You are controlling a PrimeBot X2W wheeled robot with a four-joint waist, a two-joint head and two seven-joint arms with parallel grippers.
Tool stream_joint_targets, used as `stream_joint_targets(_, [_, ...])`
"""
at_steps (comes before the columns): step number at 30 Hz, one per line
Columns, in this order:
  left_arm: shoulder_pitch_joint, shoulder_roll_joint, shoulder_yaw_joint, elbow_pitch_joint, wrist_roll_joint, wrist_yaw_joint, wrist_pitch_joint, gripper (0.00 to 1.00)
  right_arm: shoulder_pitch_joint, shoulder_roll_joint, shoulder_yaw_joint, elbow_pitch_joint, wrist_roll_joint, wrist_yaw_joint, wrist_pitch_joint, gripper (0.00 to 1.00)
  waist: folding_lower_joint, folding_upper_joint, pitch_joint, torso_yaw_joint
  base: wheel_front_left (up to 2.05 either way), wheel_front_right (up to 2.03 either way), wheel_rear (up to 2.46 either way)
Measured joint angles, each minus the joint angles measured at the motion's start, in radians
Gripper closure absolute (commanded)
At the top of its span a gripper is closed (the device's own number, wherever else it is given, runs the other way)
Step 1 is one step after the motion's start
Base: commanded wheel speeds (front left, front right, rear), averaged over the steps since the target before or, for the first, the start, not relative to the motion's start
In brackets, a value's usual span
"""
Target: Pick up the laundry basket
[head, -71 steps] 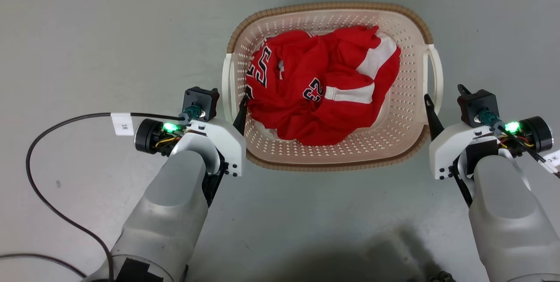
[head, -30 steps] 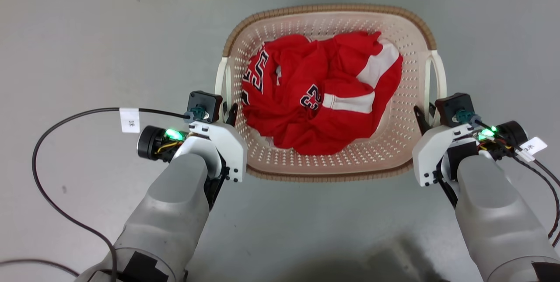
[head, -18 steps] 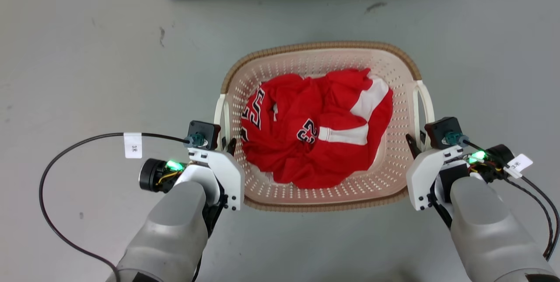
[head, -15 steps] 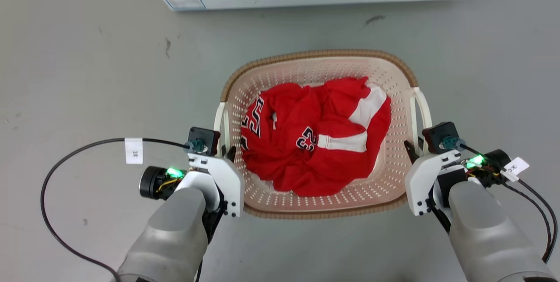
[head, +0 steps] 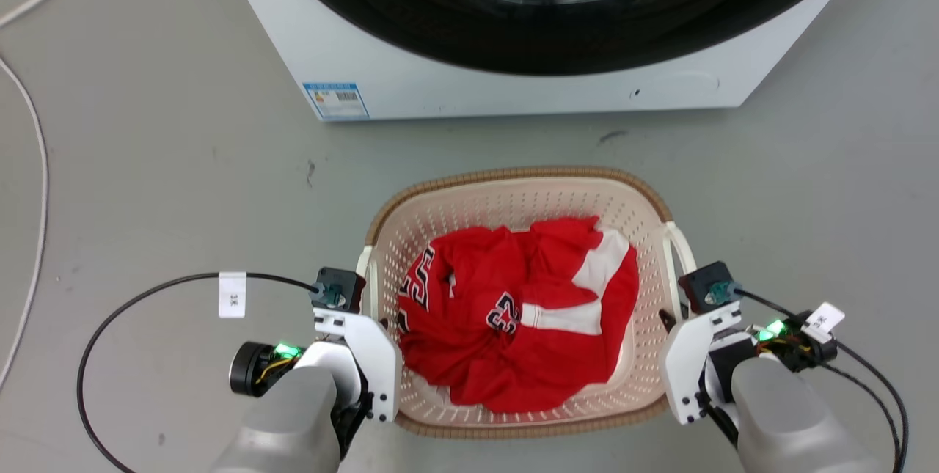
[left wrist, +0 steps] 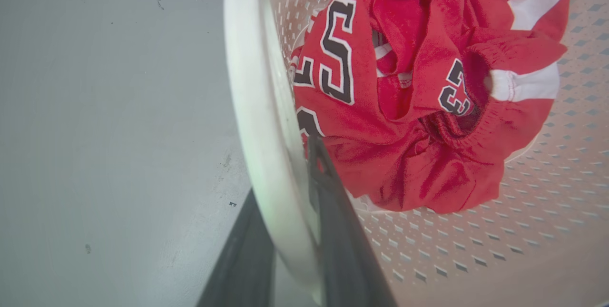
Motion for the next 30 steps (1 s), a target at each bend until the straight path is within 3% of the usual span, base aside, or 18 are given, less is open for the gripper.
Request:
stream_joint_targets(12, [0.086,0.011,-0.044,0.001,-0.054,-0.001,0.071,1.00,0.065,-0.002,0.225,0.001,0.198,0.000,0.085,1.00,-0.0001,0.0000,-0.159,-0.006,0.00,0.00,0.00])
stream_joint_targets(30, [0.161,0.023,-0.108,-0.006,-0.143,-0.001,0.165,1.00,0.121,-0.004,0.415,0.001,0.379,-0.001,0.208,1.00,0.0000,0.0001,-0.328,-0.021,0.00,0.00,0.00])
